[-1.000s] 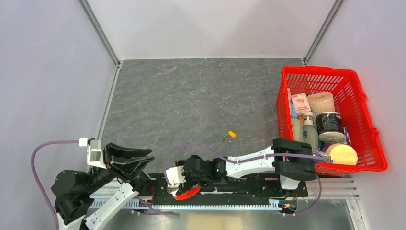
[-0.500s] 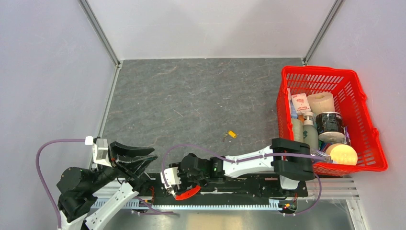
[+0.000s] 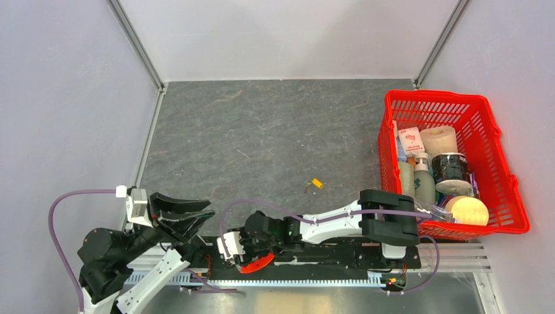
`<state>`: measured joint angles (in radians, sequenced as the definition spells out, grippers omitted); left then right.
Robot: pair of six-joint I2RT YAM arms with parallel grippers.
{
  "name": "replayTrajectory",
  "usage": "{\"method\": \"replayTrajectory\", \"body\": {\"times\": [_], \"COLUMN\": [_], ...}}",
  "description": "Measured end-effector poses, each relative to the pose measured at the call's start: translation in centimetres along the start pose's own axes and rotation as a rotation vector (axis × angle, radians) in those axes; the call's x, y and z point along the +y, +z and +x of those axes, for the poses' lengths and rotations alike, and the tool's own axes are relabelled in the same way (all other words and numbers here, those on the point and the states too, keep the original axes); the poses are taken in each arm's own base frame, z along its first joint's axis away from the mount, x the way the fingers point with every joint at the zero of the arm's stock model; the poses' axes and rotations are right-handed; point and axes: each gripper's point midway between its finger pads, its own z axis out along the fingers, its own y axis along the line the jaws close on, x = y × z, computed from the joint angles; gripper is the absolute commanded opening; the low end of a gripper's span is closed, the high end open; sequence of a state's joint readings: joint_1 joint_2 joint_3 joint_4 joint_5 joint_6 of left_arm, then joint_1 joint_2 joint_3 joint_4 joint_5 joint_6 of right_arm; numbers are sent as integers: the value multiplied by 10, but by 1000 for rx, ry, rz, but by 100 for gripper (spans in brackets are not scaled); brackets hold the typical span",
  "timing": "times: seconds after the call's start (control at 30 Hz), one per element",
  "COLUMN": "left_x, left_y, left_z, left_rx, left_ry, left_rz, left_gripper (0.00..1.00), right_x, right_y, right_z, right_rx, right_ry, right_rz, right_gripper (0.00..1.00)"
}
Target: Put the keys on the keyring
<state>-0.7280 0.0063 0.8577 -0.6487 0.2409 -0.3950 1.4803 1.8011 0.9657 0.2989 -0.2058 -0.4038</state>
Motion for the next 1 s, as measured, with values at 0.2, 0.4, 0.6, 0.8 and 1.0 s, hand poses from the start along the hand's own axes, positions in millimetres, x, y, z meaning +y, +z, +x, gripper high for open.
{"method": "replayTrajectory", "body": {"times": [0.2, 0.4, 0.6, 0.8, 1.0], "left_x": [1, 1, 1, 1, 2], "left_y": [0, 0, 0, 0, 0], "left_z": [0, 0, 0, 0, -1], "left_rx": [-2, -2, -2, -3, -5], "left_ry": [0, 0, 0, 0, 0], "left_rz": [-4, -4, -5, -8, -12], "left_gripper": [45, 45, 45, 45, 45], "right_x": [7, 21, 26, 34, 43], "right_y": [3, 10, 13, 17, 22], "right_z": [-3, -1, -4, 1, 8], "right_rx": [-16, -14, -26, -16, 0], "right_ry": [-3, -15, -31, -39, -47], "right_rz": [-22, -57, -65, -81, -101], "right_gripper": [59, 59, 57, 55, 53]}}
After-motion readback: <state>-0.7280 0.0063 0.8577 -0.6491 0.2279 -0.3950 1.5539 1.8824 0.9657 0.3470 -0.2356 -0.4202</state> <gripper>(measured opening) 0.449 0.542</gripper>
